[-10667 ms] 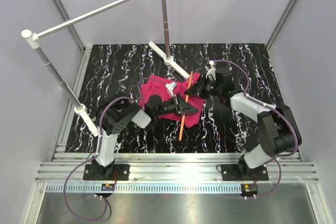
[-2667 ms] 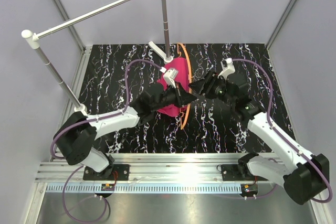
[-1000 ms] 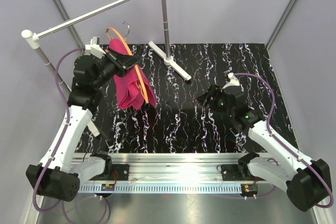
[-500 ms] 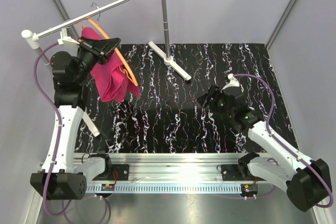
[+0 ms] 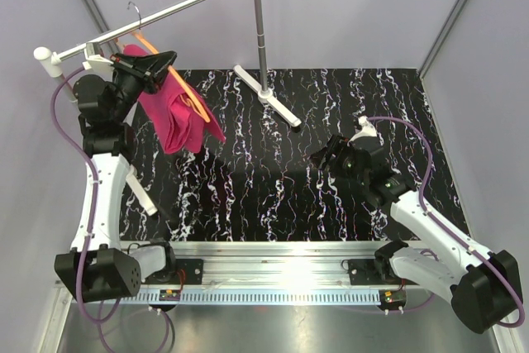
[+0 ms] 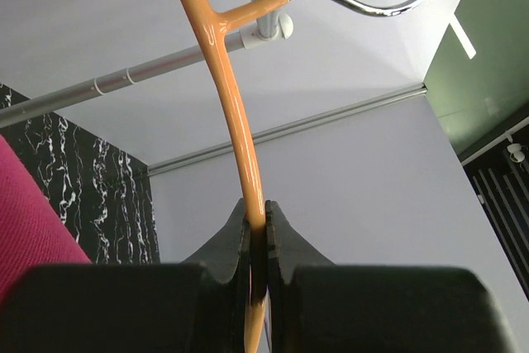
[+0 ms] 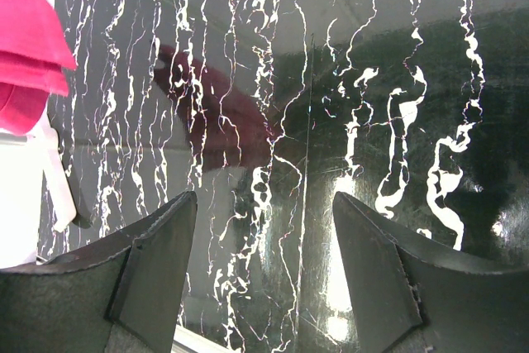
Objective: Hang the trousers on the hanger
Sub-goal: Hang the hanger with trousers onto the clothesline
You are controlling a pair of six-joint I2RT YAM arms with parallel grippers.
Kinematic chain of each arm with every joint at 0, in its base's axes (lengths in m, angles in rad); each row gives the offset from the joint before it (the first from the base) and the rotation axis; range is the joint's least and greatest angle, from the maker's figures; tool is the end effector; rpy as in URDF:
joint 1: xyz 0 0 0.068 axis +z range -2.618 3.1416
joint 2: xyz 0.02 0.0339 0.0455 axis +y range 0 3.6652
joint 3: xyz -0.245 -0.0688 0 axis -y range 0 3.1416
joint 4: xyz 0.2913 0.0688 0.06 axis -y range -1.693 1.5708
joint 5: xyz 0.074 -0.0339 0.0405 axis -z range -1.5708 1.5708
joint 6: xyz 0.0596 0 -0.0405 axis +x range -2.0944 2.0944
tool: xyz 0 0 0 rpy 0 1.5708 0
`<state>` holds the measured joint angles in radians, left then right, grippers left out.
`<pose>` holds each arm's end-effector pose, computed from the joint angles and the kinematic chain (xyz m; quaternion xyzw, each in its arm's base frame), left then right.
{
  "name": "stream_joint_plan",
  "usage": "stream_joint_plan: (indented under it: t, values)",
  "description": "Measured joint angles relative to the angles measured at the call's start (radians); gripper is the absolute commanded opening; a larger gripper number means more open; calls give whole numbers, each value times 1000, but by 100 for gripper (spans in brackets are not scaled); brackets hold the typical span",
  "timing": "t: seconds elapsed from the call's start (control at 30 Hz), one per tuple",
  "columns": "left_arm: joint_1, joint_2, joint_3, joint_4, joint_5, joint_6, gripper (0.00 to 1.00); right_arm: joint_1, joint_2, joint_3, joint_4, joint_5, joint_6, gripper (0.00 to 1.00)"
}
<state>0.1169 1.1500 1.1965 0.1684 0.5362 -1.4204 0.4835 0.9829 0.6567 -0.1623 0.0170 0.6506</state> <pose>0.3318 0.0083 0.4373 -0.2721 0.5782 -0.5877 0.4963 0.2636 0.1373 0.2182 0.0759 0.8537 0.2705 0.4384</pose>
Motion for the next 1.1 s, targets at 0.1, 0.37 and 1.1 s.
stream_joint_plan:
  t: [0.1, 0.37, 1.1]
  values:
    - [16, 17, 0, 13, 8, -6, 0, 0, 0, 0, 0, 0, 0, 75]
    - [24, 26, -35, 38, 14, -2, 0, 0, -1, 0, 0, 0, 0, 75]
    - [28, -71, -66, -8, 39, 240, 99, 0, 0, -1, 8, -2, 0, 75]
